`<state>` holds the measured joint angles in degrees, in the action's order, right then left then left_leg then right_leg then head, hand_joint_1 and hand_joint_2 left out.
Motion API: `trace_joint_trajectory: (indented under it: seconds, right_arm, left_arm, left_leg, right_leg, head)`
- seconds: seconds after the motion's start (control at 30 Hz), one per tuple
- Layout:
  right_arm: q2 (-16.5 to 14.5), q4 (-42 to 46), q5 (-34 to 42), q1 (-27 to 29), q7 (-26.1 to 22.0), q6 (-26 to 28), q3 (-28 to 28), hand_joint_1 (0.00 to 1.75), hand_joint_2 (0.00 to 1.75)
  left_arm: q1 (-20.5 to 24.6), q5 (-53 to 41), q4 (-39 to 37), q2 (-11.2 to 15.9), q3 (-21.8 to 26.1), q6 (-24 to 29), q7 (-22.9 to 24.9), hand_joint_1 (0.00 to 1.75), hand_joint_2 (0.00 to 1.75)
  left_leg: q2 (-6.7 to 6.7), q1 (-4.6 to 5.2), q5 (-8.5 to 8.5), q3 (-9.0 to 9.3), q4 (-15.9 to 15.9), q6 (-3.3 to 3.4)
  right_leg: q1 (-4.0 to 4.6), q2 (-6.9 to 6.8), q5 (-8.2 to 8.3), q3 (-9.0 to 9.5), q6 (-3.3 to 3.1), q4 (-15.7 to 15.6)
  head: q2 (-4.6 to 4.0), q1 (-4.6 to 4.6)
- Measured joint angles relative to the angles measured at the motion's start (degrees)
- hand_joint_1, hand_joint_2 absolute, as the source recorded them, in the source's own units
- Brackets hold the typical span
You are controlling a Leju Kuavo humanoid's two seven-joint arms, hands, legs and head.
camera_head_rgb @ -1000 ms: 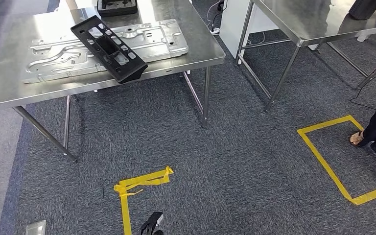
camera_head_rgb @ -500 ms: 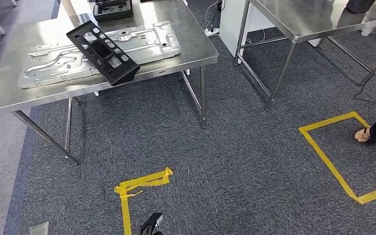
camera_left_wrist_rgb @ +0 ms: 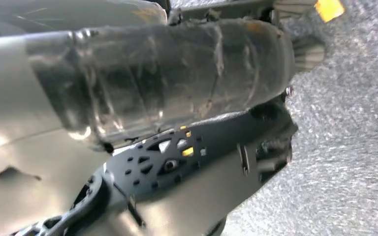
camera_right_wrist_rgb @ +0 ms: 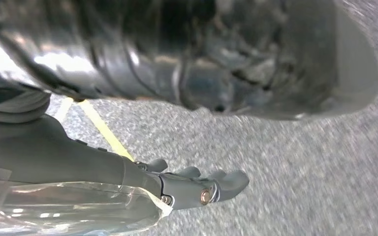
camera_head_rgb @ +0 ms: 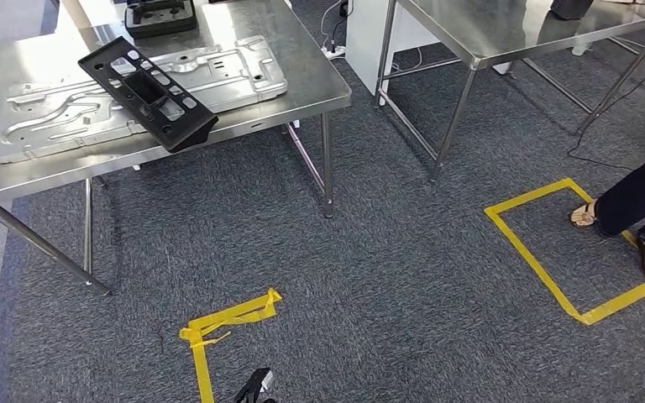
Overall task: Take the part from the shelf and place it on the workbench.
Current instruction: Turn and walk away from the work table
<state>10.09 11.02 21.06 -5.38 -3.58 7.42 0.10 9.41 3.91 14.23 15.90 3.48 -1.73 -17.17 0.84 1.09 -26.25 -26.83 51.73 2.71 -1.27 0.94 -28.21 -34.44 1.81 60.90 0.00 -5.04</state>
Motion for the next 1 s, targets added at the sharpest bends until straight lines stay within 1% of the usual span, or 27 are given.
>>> trace_joint_trajectory:
  seconds: [0.07,0.1,0.13,0.17,0.2,0.23,0.27,0.3,0.37,0.4,0.43,0.47,0.53,0.57,0.6,0.63,0.67,0.7,0.73,0.77,0.8,0.83,0.87,0.9,0.93,0.97,1.0]
  right_arm:
    - [0.17,0.00,0.26,-0.06,-0.35,-0.20,0.02,0.00,0.00]
    - [0.19,0.00,0.39,0.05,-0.48,-0.28,0.03,0.00,0.00]
    - [0.22,0.00,0.49,0.18,-0.60,-0.34,0.04,0.00,0.00]
    - [0.28,0.00,0.55,0.27,-0.72,-0.37,0.07,0.00,0.00]
    - [0.35,0.00,0.60,0.28,-0.82,-0.39,0.08,0.00,0.00]
    - [0.45,0.00,0.69,0.15,-0.90,-0.39,0.09,0.00,0.00]
    - [0.51,0.01,0.85,-0.01,-0.96,-0.40,0.09,0.00,0.00]
    - [0.52,0.01,1.02,-0.13,-0.98,-0.40,0.09,0.00,0.00]
    - [0.46,0.01,1.36,-0.14,-0.99,-0.40,0.10,0.00,0.00]
    - [0.44,0.01,1.48,-0.06,-0.99,-0.39,0.09,0.00,0.00]
    - [0.45,0.00,1.58,0.00,-0.99,-0.39,0.09,0.00,0.00]
    - [0.48,0.00,1.66,-0.01,-1.00,-0.38,0.08,0.00,0.00]
    - [0.50,0.00,1.72,-0.05,-1.01,-0.38,0.08,0.00,0.00]
    - [0.50,0.00,1.73,-0.06,-1.01,-0.37,0.08,0.00,0.00]
    - [0.49,0.00,1.76,-0.04,-1.01,-0.37,0.08,0.00,0.00]
    - [0.49,0.00,1.79,-0.02,-1.00,-0.35,0.08,0.00,0.00]
    - [0.50,0.00,1.83,-0.01,-1.00,-0.33,0.09,0.00,0.00]
    - [0.49,0.00,1.86,-0.02,-1.00,-0.31,0.09,0.00,0.00]
    - [0.44,-0.01,1.88,-0.02,-1.00,-0.28,0.08,0.00,0.00]
    - [0.43,-0.01,1.90,-0.07,-1.00,-0.26,0.08,0.00,0.00]
    - [0.38,-0.01,1.90,-0.11,-0.99,-0.23,0.08,0.00,0.00]
    - [0.33,-0.01,1.91,-0.10,-0.99,-0.21,0.08,0.00,0.00]
    - [0.32,-0.01,1.91,-0.09,-0.99,-0.19,0.09,0.00,0.00]
    - [0.28,-0.01,1.91,0.01,-0.99,-0.18,0.09,0.00,0.00]
    - [0.30,-0.02,1.91,0.08,-0.99,-0.16,0.10,0.00,0.00]
    - [0.33,-0.02,1.91,0.06,-0.99,-0.15,0.10,0.00,0.00]
    - [0.39,-0.01,1.91,-0.01,-0.99,-0.13,0.10,0.00,0.00]
  left_arm:
    - [-0.50,0.05,0.00,-0.35,0.00,0.03,1.06,0.00,0.00]
    - [-0.65,0.05,0.00,-0.47,0.00,0.02,1.34,0.00,0.00]
    - [-0.73,0.05,0.00,-0.57,0.00,0.01,1.52,0.00,0.00]
    - [-0.77,0.05,0.00,-0.64,0.00,-0.01,1.60,0.00,0.00]
    - [-0.80,0.05,0.00,-0.69,0.00,-0.01,1.66,0.00,0.00]
    - [-0.83,0.06,0.01,-0.67,0.00,0.02,1.67,0.00,0.00]
    - [-0.84,0.08,0.01,-0.57,0.00,0.03,1.61,0.00,0.00]
    - [-0.86,0.10,0.02,-0.41,0.00,0.03,1.50,0.00,0.00]
    - [-0.87,0.13,0.03,-0.13,0.00,-0.10,1.04,0.00,0.00]
    - [-0.86,0.14,0.04,-0.05,0.00,-0.18,0.76,0.00,0.00]
    - [-0.83,0.13,0.05,-0.01,0.00,-0.24,0.45,0.00,0.00]
    - [-0.76,0.11,0.07,0.03,-0.01,-0.28,0.17,0.00,0.00]
    - [-0.37,0.04,0.10,0.08,-0.03,-0.34,-0.33,0.00,0.00]
    - [-0.09,0.00,0.12,0.09,-0.04,-0.34,-0.56,0.00,0.00]
    - [0.15,-0.04,0.14,0.10,-0.04,-0.33,-0.78,0.00,0.00]
    - [0.30,-0.08,0.16,0.10,-0.04,-0.30,-1.01,0.00,0.00]
    - [0.37,-0.10,0.16,0.12,-0.04,-0.25,-1.30,0.00,0.00]
    - [0.38,-0.13,0.15,0.16,-0.03,-0.20,-1.57,0.00,0.00]
    - [0.38,-0.15,0.11,0.25,-0.01,-0.14,-1.80,0.00,0.00]
    - [0.35,-0.16,0.08,0.31,0.02,-0.09,-1.96,0.00,0.00]
    - [0.34,-0.16,0.04,0.37,0.04,-0.05,-2.02,0.00,0.00]
    - [0.35,-0.17,0.03,0.38,0.05,-0.02,-2.03,0.00,0.00]
    - [0.37,-0.18,0.03,0.37,0.06,-0.01,-2.05,0.00,0.00]
    - [0.41,-0.19,0.04,0.35,0.07,-0.01,-2.08,0.00,0.00]
    - [0.43,-0.20,0.05,0.32,0.07,-0.03,-2.12,0.00,0.00]
    - [0.41,-0.21,0.06,0.29,0.07,-0.04,-2.15,0.00,0.00]
    - [0.37,-0.21,0.07,0.26,0.07,-0.06,-2.17,0.00,0.00]
  left_leg:
    - [-1.27,-0.05,-0.11,-0.08,0.07,0.11]
    - [-1.86,-0.07,-0.23,-0.11,0.16,0.11]
    - [-2.43,-0.11,-0.39,-0.09,0.29,0.06]
    - [-2.97,-0.16,-0.62,-0.04,0.50,-0.08]
    - [-3.50,-0.17,-0.93,0.01,0.83,-0.32]
    - [-4.00,-0.05,-1.37,-0.03,1.30,-0.64]
    - [-4.51,0.10,-1.85,-0.05,1.73,-0.97]
    - [-5.01,0.25,-2.27,-0.04,2.05,-1.31]
    - [-6.06,0.34,-2.83,0.18,2.19,-1.84]
    - [-6.14,0.27,-3.15,0.36,2.32,-2.14]
    - [-5.53,0.14,-3.91,0.23,3.09,-2.46]
    - [-4.54,-0.04,-5.26,-0.41,4.95,-2.77]
    - [-2.22,-0.37,-9.25,-3.44,12.29,-3.19]
    - [-1.73,-0.45,-10.84,-5.18,16.29,-3.26]
    - [-1.50,-0.48,-11.46,-6.35,19.00,-3.24]
    - [-1.34,-0.48,-10.85,-6.62,19.57,-3.13]
    - [-1.06,-0.48,-9.11,-5.92,17.82,-2.92]
    - [-0.24,-0.48,-6.66,-4.51,14.28,-2.58]
    - [1.48,-0.48,-4.42,-2.96,10.29,-2.08]
    - [3.11,-0.51,-2.86,-1.68,6.67,-1.61]
    - [4.43,-0.49,-2.12,-0.91,4.31,-1.29]
    - [5.05,-0.42,-2.10,-0.67,3.24,-1.06]
    - [4.60,-0.34,-2.14,-0.63,2.74,-0.96]
    - [3.93,-0.35,-1.93,-0.50,2.36,-0.84]
    - [3.20,-0.39,-1.60,-0.29,1.89,-0.64]
    - [2.37,-0.47,-1.28,-0.09,1.44,-0.42]
    - [1.50,-0.54,-1.03,0.03,1.11,-0.25]
  right_leg:
    - [-0.08,-0.55,-3.06,-3.97,0.56,7.61]
    - [-0.16,-0.67,-3.37,-5.13,0.78,9.74]
    - [-0.24,-0.85,-2.63,-5.21,0.96,9.69]
    - [-0.31,-1.28,-0.97,-4.07,1.10,7.31]
    - [-0.35,-2.36,1.01,-2.06,1.23,3.42]
    - [-0.30,-3.59,2.41,-0.11,1.18,-0.42]
    - [-0.25,-4.43,3.31,1.32,0.80,-3.29]
    - [-0.18,-4.93,3.55,2.04,0.31,-4.81]
    - [-0.11,-3.86,3.40,1.96,-0.84,-5.09]
    - [-0.17,-3.33,3.42,1.97,-1.17,-5.14]
    - [-0.24,-2.76,3.52,2.00,-1.47,-5.25]
    - [-0.35,-2.27,3.65,2.04,-1.73,-5.39]
    - [-0.36,-1.23,3.79,2.00,-2.04,-5.50]
    - [-0.33,-0.66,3.82,1.98,-2.11,-5.50]
    - [-0.31,0.00,3.82,1.99,-2.13,-5.50]
    - [-0.29,0.69,3.82,2.04,-2.12,-5.50]
    - [-0.26,1.46,3.84,2.11,-2.10,-5.49]
    - [-0.24,2.23,3.87,2.19,-2.05,-5.49]
    - [-0.29,2.98,3.94,2.18,-1.93,-5.50]
    - [-0.31,3.75,4.04,2.05,-1.72,-5.44]
    - [-0.42,4.39,4.20,1.76,-1.40,-5.41]
    - [-0.60,5.06,4.40,1.42,-1.01,-5.43]
    - [-0.73,5.77,4.66,1.15,-0.54,-5.54]
    - [-0.89,5.95,4.83,0.96,-0.19,-5.58]
    - [-0.87,5.12,4.62,0.67,0.07,-5.17]
    - [-0.75,3.69,3.71,-0.11,0.26,-3.69]
    - [-0.64,1.91,2.15,-1.45,0.35,-0.94]
  head:
    - [0.00,0.09]
    - [0.00,0.13]
    - [0.00,0.12]
    - [0.00,0.12]
    - [0.00,0.13]
    - [0.00,0.20]
    - [0.00,0.17]
    - [0.00,0.09]
    - [0.00,-0.10]
    - [0.00,-0.16]
    - [0.00,-0.25]
    - [0.00,-0.37]
    - [0.00,-0.58]
    - [0.00,-0.59]
    - [0.00,-0.58]
    - [0.00,-0.59]
    - [0.00,-0.59]
    - [0.00,-0.62]
    - [0.00,-0.62]
    - [0.00,-0.59]
    - [0.00,-0.63]
    - [0.00,-0.64]
    - [0.00,-0.69]
    - [0.00,-0.73]
    - [0.00,-0.69]
    - [0.00,-0.60]
    - [0.00,-0.47]
